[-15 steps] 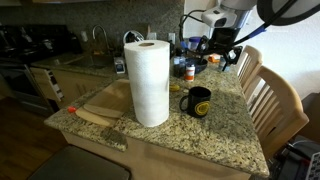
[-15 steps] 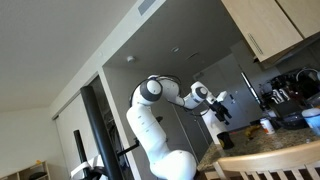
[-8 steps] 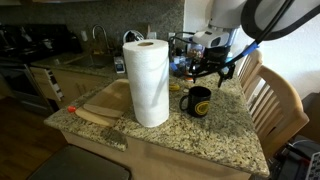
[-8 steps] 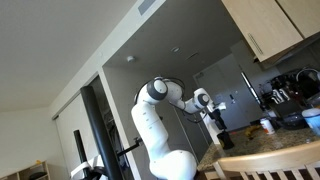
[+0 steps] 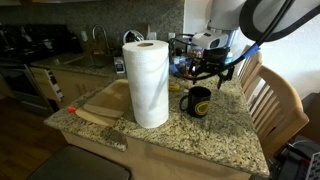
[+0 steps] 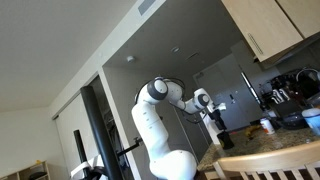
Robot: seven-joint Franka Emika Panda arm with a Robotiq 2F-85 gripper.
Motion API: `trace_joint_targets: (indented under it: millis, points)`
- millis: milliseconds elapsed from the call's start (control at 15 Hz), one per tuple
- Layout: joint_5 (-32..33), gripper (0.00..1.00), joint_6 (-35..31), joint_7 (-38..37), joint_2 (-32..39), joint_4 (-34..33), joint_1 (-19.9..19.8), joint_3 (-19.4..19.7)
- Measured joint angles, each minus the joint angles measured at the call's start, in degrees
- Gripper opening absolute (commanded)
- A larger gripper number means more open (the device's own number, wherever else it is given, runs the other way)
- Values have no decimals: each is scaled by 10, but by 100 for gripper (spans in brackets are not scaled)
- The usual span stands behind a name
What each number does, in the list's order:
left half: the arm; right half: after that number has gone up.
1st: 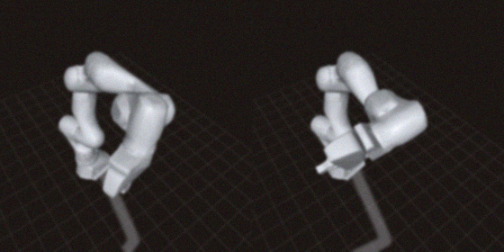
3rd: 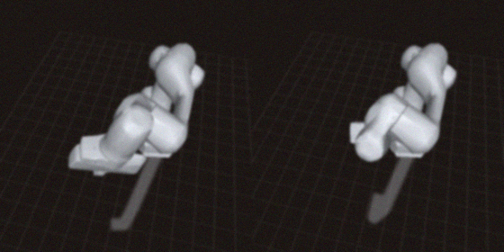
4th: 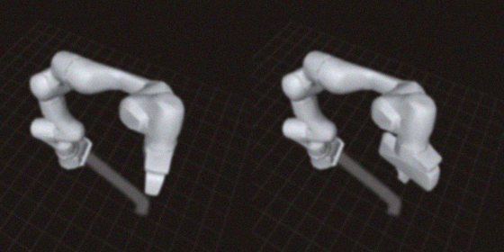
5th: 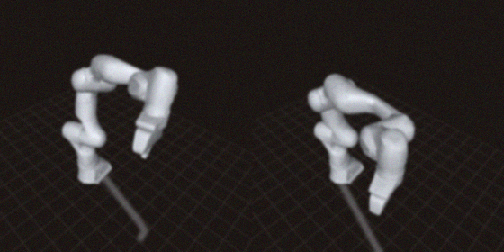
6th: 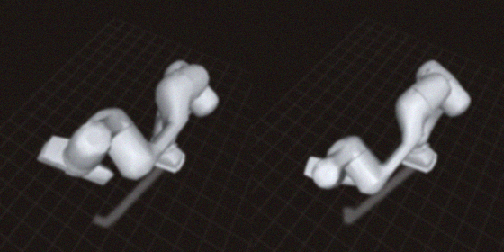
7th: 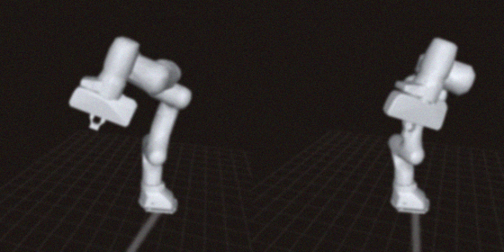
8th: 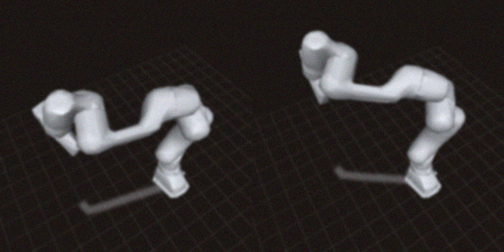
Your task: Move the black mug to the right
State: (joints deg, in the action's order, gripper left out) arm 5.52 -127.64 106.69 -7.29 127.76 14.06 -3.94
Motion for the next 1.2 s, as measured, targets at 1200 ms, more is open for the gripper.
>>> trace_joint_targets:
  millis: [1200]
  points:
    - [-48,100,64,66,15,18,-16,2]
